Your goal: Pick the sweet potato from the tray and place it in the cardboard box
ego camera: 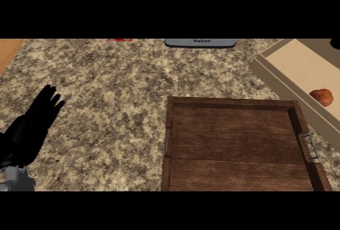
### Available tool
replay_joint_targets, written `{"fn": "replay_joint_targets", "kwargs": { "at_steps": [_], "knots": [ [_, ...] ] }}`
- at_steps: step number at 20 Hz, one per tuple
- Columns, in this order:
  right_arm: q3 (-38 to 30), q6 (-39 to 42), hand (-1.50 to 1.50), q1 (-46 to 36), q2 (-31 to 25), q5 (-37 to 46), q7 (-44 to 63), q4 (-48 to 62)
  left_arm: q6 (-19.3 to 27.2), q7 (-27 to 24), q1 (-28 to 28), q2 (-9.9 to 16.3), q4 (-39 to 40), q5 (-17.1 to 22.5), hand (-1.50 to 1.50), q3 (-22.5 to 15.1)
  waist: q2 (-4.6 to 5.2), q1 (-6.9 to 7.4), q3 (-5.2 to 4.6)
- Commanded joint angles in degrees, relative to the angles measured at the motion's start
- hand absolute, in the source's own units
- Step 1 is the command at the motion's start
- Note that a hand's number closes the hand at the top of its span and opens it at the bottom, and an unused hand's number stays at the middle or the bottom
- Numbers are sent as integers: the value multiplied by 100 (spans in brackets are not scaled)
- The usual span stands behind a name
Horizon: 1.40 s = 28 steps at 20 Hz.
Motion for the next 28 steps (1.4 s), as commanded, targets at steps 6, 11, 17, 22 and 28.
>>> {"fn": "replay_joint_targets", "kwargs": {
  "at_steps": [6, 11, 17, 22, 28],
  "knots": [
    [-297, -78, 150, -10, 105, -26, -163, 1749, 11, 68, 61, -47, -129, -36, 0, -22, 12, 20, 1],
    [-345, -64, -150, 192, 17, -144, -1167, 2464, 1, 18, -42, -115, 62, -28, 0, -32, 8, -6, 3],
    [-1121, -647, -150, 210, 243, -989, -1628, 2019, -104, -193, 226, -30, 33, -30, 0, 125, -23, -69, 1],
    [-2148, -1082, -150, -102, 356, -1922, -1548, 2133, -30, -34, 90, -118, -59, -88, 0, -42, -11, -41, 9],
    [-2841, -507, -150, 20, -337, -2705, -1622, 2242, 173, 350, -155, -75, -128, -101, 0, 7, -13, -66, 5]
  ]
}}
